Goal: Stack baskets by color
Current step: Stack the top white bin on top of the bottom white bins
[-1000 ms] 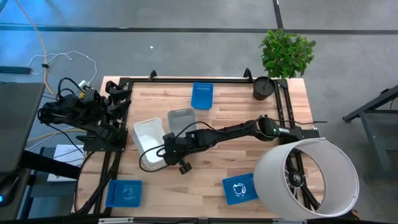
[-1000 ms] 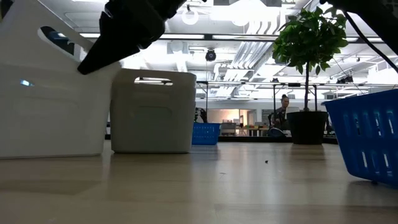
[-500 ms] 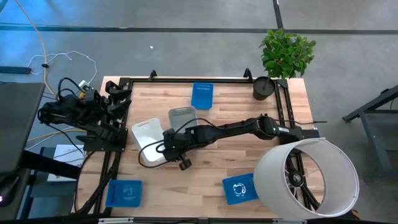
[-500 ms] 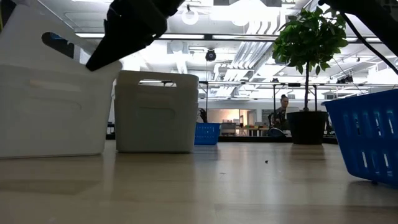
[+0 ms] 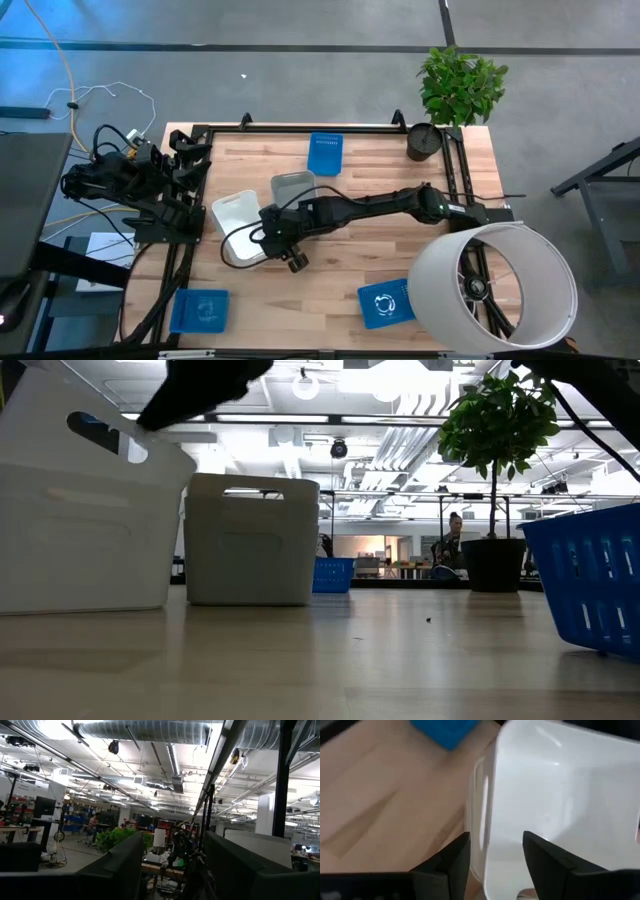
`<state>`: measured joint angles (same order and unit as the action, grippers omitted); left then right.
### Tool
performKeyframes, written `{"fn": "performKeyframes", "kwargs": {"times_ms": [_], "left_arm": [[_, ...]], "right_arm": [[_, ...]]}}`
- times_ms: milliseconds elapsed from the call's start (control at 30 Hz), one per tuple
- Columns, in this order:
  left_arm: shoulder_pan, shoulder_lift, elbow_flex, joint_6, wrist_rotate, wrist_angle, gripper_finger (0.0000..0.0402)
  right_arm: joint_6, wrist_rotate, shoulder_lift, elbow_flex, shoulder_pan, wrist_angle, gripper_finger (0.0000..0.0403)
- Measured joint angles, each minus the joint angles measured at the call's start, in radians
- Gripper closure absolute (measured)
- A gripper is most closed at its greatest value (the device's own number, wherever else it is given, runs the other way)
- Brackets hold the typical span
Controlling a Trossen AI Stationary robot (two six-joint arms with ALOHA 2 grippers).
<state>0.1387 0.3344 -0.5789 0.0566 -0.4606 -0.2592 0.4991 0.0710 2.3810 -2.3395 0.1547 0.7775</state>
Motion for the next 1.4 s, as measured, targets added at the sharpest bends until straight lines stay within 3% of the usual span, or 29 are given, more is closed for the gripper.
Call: {"fn": "performKeyframes", "kwargs": {"times_ms": [200, 433, 833, 1133, 1300, 1400], "left_arm": [[0.000, 0.000, 0.000, 0.000, 0.000, 0.000, 0.0202], [0.000, 0.000, 0.000, 0.000, 0.000, 0.000, 0.0202], [0.000, 0.000, 0.000, 0.007, -0.001, 0.000, 0.0202], [0.000, 0.000, 0.000, 0.007, -0.003, 0.000, 0.0202], [0.000, 0.000, 0.000, 0.008, -0.017, 0.000, 0.0202], [0.000, 0.000, 0.000, 0.008, -0.023, 0.000, 0.0202]], "right_arm": [[0.037, 0.012, 0.000, -0.015, -0.022, 0.159, 0.0234], [0.059, 0.009, 0.000, -0.001, -0.019, 0.149, 0.0237], [0.071, 0.025, 0.008, 0.000, -0.037, 0.155, 0.0357], [0.112, 0.054, 0.008, 0.001, -0.037, 0.168, 0.0361], [0.126, 0.027, 0.008, 0.001, -0.037, 0.162, 0.0395], [0.138, 0.012, 0.008, -0.009, -0.036, 0.166, 0.0396]]}}
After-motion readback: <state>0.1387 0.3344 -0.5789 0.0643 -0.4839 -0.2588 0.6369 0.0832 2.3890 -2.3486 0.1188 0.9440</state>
